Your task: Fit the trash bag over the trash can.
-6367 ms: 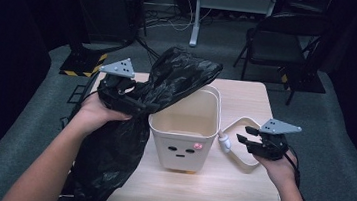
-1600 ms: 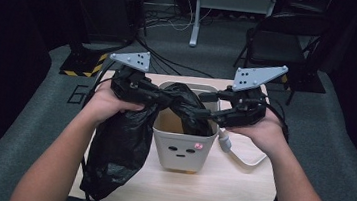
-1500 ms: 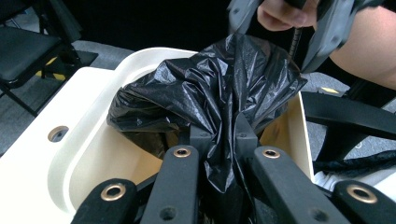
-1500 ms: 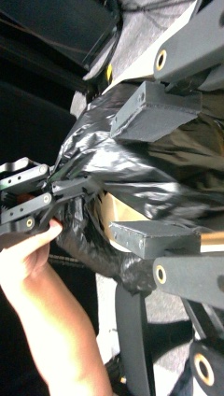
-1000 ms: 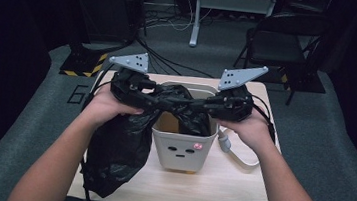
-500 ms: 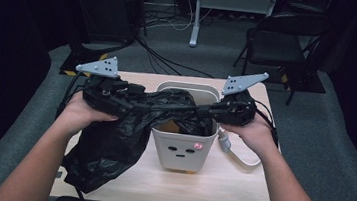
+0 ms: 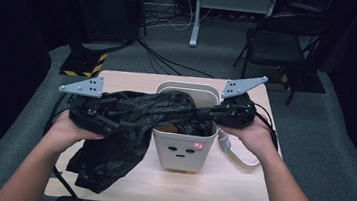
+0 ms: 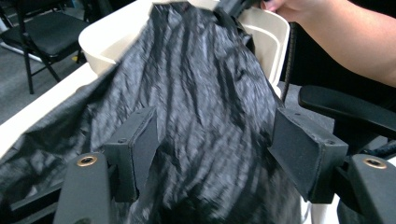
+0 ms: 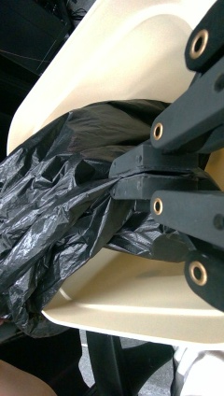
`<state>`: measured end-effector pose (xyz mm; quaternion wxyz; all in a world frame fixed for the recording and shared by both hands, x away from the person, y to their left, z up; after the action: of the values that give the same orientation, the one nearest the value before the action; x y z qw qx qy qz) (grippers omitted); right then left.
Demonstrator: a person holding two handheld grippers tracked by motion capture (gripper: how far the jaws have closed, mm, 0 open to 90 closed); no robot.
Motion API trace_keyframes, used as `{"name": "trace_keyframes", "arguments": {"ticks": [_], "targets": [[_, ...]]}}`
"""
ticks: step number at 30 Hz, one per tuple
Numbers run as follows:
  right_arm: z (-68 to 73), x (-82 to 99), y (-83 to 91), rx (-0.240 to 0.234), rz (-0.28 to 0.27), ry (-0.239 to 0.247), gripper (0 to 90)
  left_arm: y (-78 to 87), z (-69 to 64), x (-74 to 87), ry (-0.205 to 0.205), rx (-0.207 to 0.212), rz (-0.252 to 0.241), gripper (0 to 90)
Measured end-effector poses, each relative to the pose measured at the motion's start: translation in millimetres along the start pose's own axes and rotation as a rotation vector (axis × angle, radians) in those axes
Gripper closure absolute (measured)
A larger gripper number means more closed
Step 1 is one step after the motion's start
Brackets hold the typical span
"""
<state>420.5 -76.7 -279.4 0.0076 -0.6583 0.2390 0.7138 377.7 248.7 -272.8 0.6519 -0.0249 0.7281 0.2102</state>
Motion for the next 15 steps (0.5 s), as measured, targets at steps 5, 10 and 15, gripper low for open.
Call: {"name": "trace_keyframes", "arguments": {"ticks": [5,10,15], "targets": [[0.1,1.8,-0.6,0.000,-0.001,-0.001,88.1,0.3,-5.4,9.2,-0.002,0.007,0.007,30.8],[0.3,2.9,-0.4,0.000,-0.002,0.001,88.1,-4.0,-8.3,26.8,0.001,-0.011,-0.004,27.3],[0.9,3.4,-0.7,0.000,-0.002,-0.001,88.2,-10.0,-4.5,36.9,0.033,-0.016,-0.006,24.3]]}}
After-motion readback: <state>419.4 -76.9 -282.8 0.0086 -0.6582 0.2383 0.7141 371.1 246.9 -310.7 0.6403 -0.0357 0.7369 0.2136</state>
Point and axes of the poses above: each handheld gripper's, and its own axes: y roughly backward along the jaws, x roughly out of its underside, z roughly to its left, the point moved 3 cm from there along -y, roughly forward along the jaws, and after that the axes turned 12 degrees about -z, right-handed, at the moved point
